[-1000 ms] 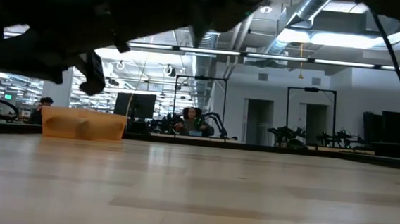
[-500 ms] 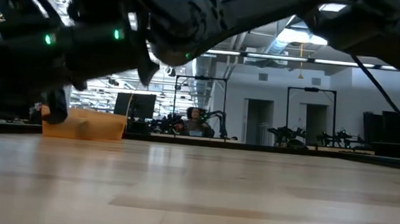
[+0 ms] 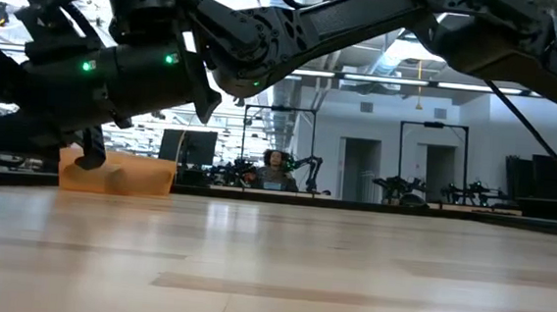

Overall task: Pick and place USB-C Cables
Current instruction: Put the black charger cable into the orange bin

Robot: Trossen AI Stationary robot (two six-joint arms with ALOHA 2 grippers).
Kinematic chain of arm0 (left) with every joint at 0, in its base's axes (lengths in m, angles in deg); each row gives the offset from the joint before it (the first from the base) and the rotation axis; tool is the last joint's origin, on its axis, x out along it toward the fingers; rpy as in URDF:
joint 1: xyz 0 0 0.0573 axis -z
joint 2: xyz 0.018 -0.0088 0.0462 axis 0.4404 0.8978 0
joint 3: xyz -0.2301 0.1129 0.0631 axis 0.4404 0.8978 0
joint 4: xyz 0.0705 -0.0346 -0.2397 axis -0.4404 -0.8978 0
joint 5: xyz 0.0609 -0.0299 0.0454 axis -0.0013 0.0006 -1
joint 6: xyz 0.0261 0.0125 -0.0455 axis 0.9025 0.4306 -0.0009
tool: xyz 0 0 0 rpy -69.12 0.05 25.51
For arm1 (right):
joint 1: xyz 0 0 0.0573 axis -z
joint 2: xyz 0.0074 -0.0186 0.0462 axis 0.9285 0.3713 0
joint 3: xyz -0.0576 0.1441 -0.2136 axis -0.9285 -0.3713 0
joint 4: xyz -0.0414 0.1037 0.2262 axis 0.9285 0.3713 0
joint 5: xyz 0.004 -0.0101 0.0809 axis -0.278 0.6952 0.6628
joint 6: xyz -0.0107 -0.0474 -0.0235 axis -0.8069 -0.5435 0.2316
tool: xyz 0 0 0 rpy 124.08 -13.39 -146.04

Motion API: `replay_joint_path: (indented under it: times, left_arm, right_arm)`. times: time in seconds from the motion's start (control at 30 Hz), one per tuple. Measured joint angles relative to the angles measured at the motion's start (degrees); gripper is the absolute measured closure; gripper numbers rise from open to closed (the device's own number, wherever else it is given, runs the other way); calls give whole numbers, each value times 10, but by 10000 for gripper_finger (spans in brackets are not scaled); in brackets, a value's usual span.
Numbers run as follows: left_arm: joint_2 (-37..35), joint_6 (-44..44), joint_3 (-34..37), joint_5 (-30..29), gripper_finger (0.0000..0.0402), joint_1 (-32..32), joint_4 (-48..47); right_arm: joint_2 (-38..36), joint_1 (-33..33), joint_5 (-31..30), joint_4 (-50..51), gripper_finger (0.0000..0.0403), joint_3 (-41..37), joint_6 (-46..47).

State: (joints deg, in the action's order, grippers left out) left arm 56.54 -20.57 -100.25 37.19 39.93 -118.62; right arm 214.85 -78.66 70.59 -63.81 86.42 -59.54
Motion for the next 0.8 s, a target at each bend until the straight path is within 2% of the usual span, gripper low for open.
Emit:
replay_joint_path:
  times: [0.13,0.27,0.33,0.53,0.8]
  left_arm:
    - [1,2,-30,-17,239,0,-60]
    - [1,-64,-59,-50,239,0,-122]
    - [1,-107,-59,-71,239,0,-126]
    - [17,-183,-60,-87,231,0,-114]
    - [112,-253,-61,-72,186,0,-78]
  right_arm:
    - [0,-8,0,1,170,0,0]
    - [0,-13,0,6,178,0,0]
    - [-2,-11,-3,6,180,0,6]
    - [-35,-1,-24,35,182,0,8]
    - [-76,-1,-86,103,182,0,-33]
